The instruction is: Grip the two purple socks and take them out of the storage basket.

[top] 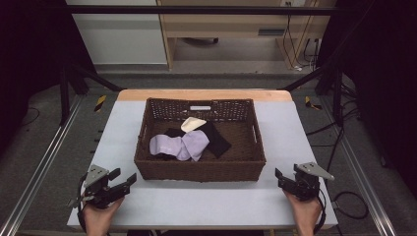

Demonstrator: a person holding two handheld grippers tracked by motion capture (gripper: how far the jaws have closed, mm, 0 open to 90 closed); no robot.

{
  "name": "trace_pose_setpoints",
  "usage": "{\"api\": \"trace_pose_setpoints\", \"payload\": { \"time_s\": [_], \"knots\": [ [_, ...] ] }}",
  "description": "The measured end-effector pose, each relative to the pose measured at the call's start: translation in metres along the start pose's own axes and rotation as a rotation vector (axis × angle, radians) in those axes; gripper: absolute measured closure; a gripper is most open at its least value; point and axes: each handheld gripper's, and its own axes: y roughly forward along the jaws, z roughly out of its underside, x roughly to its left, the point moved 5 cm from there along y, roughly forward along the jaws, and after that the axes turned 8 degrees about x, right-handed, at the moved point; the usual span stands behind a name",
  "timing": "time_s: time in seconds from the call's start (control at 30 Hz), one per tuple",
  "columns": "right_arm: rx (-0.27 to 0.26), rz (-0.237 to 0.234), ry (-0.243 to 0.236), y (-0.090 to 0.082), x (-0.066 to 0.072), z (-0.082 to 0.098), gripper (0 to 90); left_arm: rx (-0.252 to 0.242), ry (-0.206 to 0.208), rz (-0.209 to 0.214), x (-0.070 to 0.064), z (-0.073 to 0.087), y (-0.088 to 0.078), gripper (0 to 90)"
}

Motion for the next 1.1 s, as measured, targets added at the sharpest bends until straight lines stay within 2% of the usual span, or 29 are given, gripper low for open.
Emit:
{"api": "trace_pose_setpoints", "payload": {
  "time_s": [0.03, 0.2, 0.33, 0.53, 0.7, 0.93, 1.07, 1.1],
  "knots": [
    [-0.002, -0.010, -0.001, 0.000, 0.000, 0.000, 28.8, -0.012, -0.006, -0.018, 0.005, -0.002, -0.003, 33.9],
    [0.003, -0.023, 0.011, -0.001, -0.002, 0.001, 28.4, -0.045, -0.028, -0.032, 0.013, -0.009, -0.009, 35.1],
    [0.001, -0.021, 0.009, -0.002, -0.002, 0.001, 28.0, -0.065, -0.008, -0.034, 0.013, -0.018, -0.013, 36.0],
    [-0.001, -0.020, 0.007, -0.002, -0.003, 0.002, 26.7, -0.091, -0.024, -0.030, 0.015, -0.030, -0.018, 36.7],
    [0.002, -0.020, 0.003, -0.002, -0.004, 0.003, 25.2, -0.126, -0.007, -0.031, 0.014, -0.046, -0.027, 37.0],
    [0.004, -0.026, 0.005, 0.001, -0.004, 0.002, 25.2, -0.159, -0.011, -0.011, 0.009, -0.068, -0.032, 37.7],
    [0.004, -0.022, 0.007, 0.001, -0.004, 0.002, 25.2, -0.157, 0.020, -0.012, 0.000, -0.084, -0.030, 37.7],
    [0.003, -0.023, 0.008, 0.001, -0.004, 0.001, 25.2, -0.157, 0.033, -0.006, -0.005, -0.092, -0.028, 37.7]
  ]
}}
